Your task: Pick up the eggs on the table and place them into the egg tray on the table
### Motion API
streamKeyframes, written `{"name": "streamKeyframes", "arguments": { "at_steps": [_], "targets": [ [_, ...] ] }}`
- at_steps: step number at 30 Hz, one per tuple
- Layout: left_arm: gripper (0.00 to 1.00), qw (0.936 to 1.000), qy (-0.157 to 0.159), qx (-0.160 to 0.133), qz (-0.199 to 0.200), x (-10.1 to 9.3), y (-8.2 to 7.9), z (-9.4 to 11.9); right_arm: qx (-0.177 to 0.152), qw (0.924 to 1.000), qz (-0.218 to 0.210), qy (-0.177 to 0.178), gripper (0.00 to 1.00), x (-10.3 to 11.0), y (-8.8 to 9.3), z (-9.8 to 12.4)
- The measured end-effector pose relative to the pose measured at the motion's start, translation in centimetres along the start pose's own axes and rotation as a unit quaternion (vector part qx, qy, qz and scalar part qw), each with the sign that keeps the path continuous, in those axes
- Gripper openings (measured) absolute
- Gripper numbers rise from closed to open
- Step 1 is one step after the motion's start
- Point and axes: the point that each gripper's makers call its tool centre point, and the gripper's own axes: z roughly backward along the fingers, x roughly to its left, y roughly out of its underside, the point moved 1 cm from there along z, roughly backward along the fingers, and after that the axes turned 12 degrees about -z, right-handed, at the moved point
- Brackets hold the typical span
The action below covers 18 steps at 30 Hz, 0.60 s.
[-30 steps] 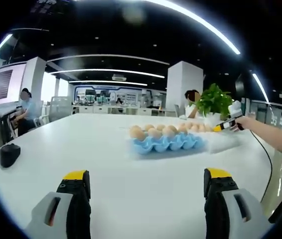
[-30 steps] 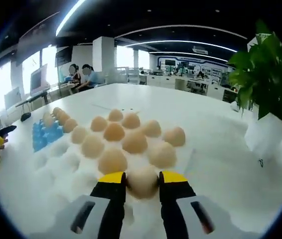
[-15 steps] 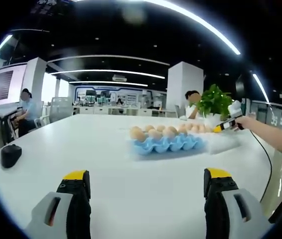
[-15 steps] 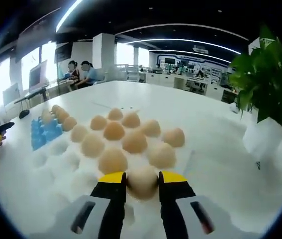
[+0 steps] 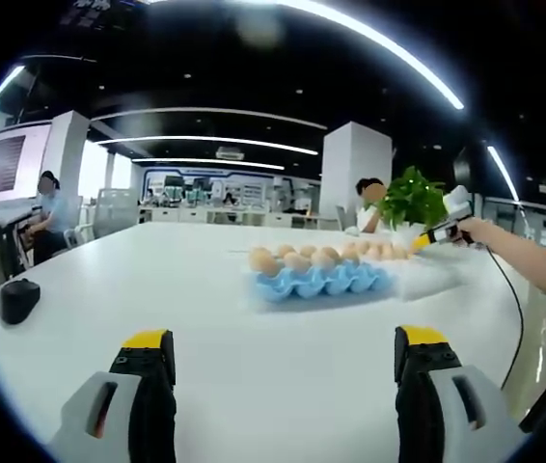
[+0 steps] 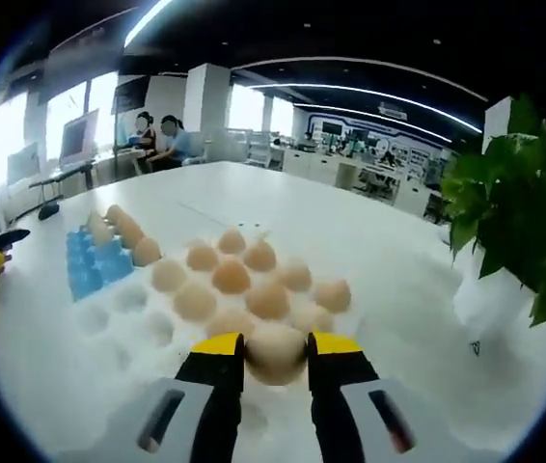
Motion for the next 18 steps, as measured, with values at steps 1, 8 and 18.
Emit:
{"name": "streamKeyframes", "arguments": {
  "at_steps": [1,8,18],
  "targets": [
    [0.96,1.0000,0.001,0.000,0.000,-0.1,0.0,0.0,-0.002,1.0000,0.009,-0.002,0.28,0.7,-0.3,0.1],
    [0.96,1.0000,0.008,-0.004,-0.001,-0.4,-0.2,0.2,-0.014,0.9979,0.048,-0.040,0.28,4.9,-2.8,-0.5],
    [0.96,0.9999,0.015,-0.007,0.000,-1.0,-0.2,0.5,-0.017,0.9869,0.100,-0.125,0.28,14.1,-5.0,-4.0]
  ]
}}
